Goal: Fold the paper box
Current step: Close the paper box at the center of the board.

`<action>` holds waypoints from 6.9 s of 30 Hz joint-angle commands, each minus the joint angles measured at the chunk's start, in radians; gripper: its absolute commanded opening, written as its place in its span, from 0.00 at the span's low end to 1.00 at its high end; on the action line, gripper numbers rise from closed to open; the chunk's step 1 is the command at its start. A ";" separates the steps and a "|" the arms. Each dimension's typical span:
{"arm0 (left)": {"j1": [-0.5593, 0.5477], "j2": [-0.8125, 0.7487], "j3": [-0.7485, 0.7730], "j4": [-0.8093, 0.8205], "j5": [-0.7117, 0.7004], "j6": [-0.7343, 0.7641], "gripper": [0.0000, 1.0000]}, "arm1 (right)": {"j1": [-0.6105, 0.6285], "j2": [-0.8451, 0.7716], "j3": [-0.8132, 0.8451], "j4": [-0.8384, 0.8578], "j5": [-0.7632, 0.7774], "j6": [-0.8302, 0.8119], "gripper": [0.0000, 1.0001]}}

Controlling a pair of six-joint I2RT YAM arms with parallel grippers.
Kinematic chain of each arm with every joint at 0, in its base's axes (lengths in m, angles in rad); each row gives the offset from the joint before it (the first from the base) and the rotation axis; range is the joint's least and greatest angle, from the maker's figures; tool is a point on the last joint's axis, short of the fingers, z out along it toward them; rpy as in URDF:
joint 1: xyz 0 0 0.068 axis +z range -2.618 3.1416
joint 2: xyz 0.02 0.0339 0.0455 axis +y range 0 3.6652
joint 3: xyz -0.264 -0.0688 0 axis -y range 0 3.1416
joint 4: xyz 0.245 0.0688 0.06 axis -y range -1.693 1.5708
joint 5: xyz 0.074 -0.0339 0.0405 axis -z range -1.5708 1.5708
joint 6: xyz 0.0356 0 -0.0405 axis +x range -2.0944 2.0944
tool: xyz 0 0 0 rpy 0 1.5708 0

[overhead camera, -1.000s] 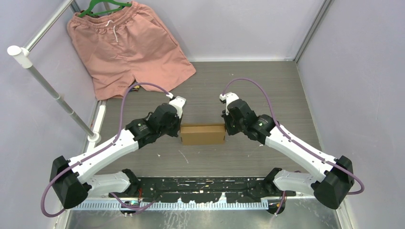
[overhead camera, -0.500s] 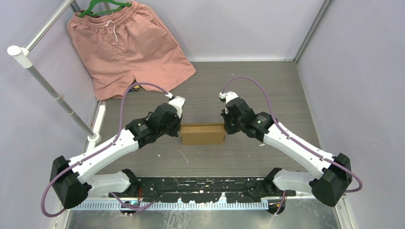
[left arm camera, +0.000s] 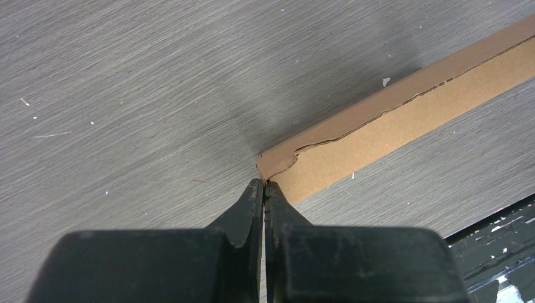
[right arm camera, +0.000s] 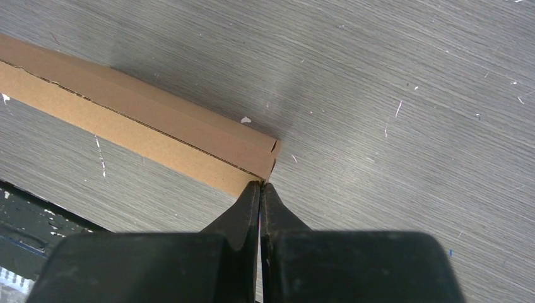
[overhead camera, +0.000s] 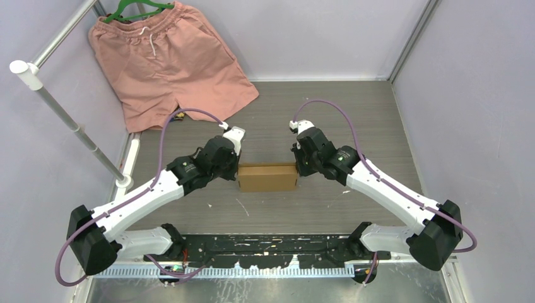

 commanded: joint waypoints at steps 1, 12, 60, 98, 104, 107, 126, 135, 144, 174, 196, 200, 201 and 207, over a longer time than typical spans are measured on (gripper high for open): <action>-0.007 0.009 0.044 0.043 0.060 -0.022 0.00 | 0.012 0.010 0.051 0.048 -0.089 0.031 0.01; -0.008 0.019 0.065 0.020 0.068 -0.052 0.01 | 0.012 0.013 0.066 0.028 -0.105 0.046 0.01; -0.008 0.080 0.134 -0.041 0.090 -0.168 0.00 | 0.007 0.056 0.131 -0.025 -0.156 0.115 0.01; -0.033 0.085 0.116 -0.017 0.046 -0.265 0.00 | 0.008 0.031 0.063 0.019 -0.164 0.124 0.01; -0.052 0.086 0.103 -0.010 0.026 -0.267 0.00 | 0.008 0.033 0.062 0.020 -0.165 0.122 0.01; -0.067 0.086 0.094 -0.003 0.011 -0.271 0.00 | 0.007 0.033 0.062 0.020 -0.164 0.122 0.01; -0.130 0.088 0.054 0.027 -0.064 -0.357 0.00 | 0.007 0.003 0.021 0.043 -0.159 0.128 0.01; -0.161 0.065 0.017 0.039 -0.109 -0.380 0.00 | 0.008 -0.014 -0.003 0.057 -0.158 0.134 0.01; -0.193 0.051 -0.026 0.068 -0.150 -0.400 0.00 | 0.008 -0.033 -0.035 0.088 -0.158 0.135 0.01; -0.258 -0.036 -0.159 0.159 -0.250 -0.408 0.00 | 0.055 -0.069 -0.096 0.133 -0.073 0.079 0.01; -0.316 -0.042 -0.247 0.236 -0.321 -0.440 0.00 | 0.073 -0.114 -0.150 0.148 -0.058 0.086 0.04; -0.327 -0.042 -0.252 0.235 -0.336 -0.445 0.00 | 0.072 -0.129 -0.154 0.147 -0.066 0.090 0.08; -0.330 -0.043 -0.251 0.234 -0.341 -0.445 0.00 | 0.072 -0.135 -0.156 0.147 -0.068 0.091 0.09; -0.337 -0.044 -0.245 0.219 -0.358 -0.448 0.00 | 0.073 -0.174 -0.161 0.148 -0.071 0.099 0.22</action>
